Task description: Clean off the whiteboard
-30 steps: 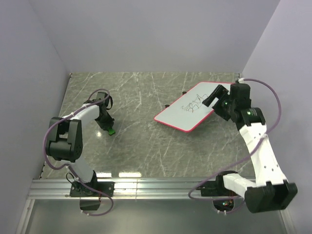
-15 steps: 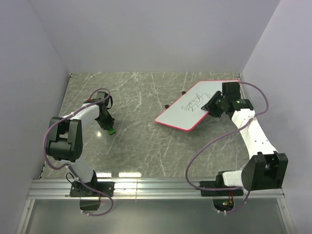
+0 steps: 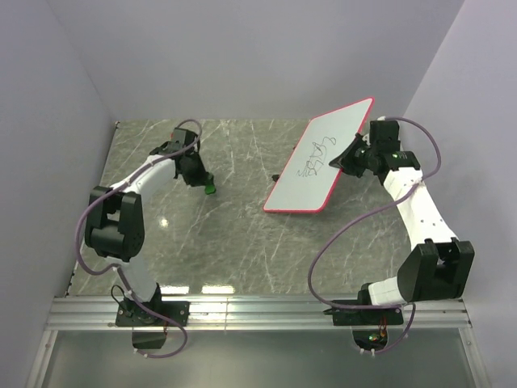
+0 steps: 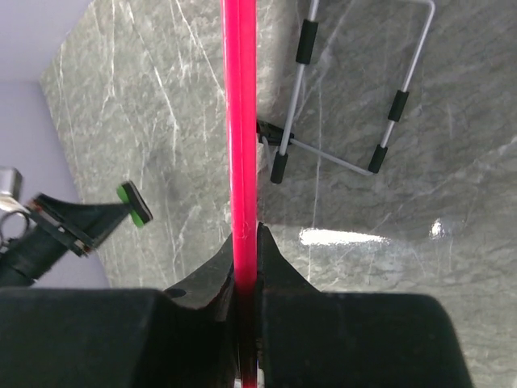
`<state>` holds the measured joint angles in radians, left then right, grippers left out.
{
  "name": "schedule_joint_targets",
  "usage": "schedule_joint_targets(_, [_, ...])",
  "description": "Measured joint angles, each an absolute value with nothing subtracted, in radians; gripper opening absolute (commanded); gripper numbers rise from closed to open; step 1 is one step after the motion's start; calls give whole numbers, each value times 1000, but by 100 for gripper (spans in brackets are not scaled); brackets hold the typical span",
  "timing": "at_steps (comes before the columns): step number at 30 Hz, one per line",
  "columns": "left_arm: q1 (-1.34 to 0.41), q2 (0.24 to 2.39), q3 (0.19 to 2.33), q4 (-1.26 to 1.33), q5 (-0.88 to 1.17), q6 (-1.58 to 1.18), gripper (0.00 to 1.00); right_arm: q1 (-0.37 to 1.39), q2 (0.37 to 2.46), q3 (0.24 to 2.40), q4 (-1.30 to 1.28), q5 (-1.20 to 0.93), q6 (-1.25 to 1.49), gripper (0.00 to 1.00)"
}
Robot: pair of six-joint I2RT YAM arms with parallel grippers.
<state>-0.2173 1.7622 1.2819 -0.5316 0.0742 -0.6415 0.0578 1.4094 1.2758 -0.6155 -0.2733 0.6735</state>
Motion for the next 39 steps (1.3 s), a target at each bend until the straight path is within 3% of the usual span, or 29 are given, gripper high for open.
schedule_joint_targets(12, [-439, 1880, 1681, -468, 384, -511, 0, 37, 1475, 1348, -666, -302, 651, 0])
schedule_joint_targets(23, [-619, 2126, 2090, -471, 576, -463, 0, 43, 1396, 1253, -673, -330, 732, 0])
schedule_joint_targets(31, [-719, 2199, 2076, -499, 611, -455, 0, 46, 1388, 1249, -696, -322, 707, 0])
schedule_joint_targets(39, [-667, 2175, 1894, -370, 628, -484, 0, 43, 1388, 1249, -711, -331, 705, 0])
